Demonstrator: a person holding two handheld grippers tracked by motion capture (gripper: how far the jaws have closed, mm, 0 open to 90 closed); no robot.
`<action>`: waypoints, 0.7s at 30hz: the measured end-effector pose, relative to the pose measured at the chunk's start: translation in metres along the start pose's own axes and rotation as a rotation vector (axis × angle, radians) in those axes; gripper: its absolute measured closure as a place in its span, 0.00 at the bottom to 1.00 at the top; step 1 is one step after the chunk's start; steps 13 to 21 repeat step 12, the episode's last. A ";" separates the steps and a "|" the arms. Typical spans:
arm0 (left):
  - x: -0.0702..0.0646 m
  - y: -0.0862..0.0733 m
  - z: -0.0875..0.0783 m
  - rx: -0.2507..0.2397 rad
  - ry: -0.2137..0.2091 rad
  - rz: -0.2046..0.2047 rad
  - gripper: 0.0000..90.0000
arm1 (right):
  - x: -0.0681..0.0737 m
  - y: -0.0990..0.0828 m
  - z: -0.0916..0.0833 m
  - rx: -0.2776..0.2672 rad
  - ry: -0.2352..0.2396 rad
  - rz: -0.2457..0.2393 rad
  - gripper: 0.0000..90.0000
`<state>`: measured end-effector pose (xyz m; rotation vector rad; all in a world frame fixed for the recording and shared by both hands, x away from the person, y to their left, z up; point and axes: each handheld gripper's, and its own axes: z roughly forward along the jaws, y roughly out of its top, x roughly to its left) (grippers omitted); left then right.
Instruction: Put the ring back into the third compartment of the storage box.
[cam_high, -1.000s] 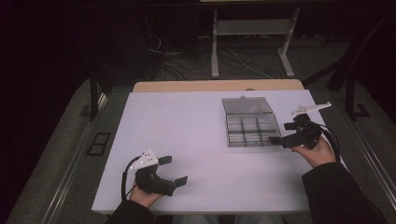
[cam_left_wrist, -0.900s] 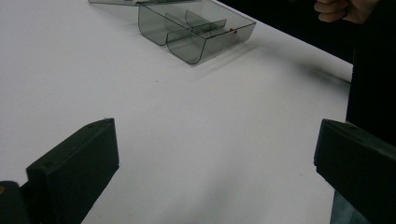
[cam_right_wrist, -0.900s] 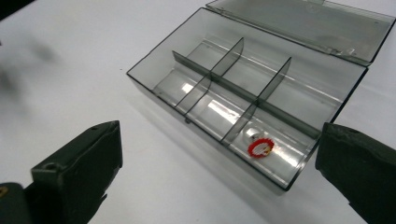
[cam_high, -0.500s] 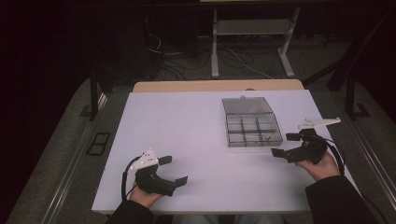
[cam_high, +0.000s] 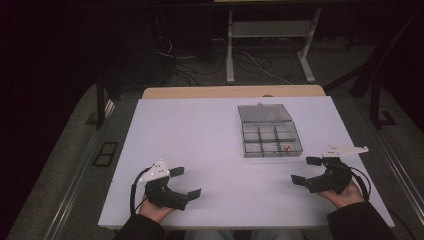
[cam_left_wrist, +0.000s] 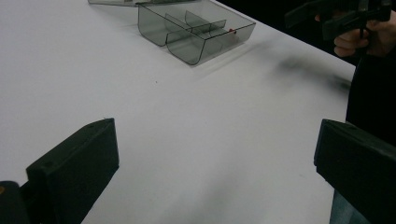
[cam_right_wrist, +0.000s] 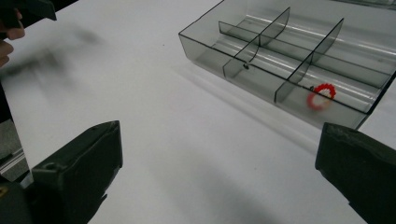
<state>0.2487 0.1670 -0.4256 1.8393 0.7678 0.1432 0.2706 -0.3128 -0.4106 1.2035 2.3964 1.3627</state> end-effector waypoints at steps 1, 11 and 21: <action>0.000 0.000 0.000 0.000 0.000 0.000 0.00 | 0.001 -0.003 0.000 0.003 0.003 0.002 0.00; 0.000 0.000 0.000 0.000 0.000 -0.001 0.00 | 0.004 -0.019 0.005 0.003 -0.001 -0.015 0.00; 0.000 0.000 0.000 0.001 0.000 -0.001 0.00 | 0.004 -0.019 0.005 -0.002 -0.002 -0.017 0.00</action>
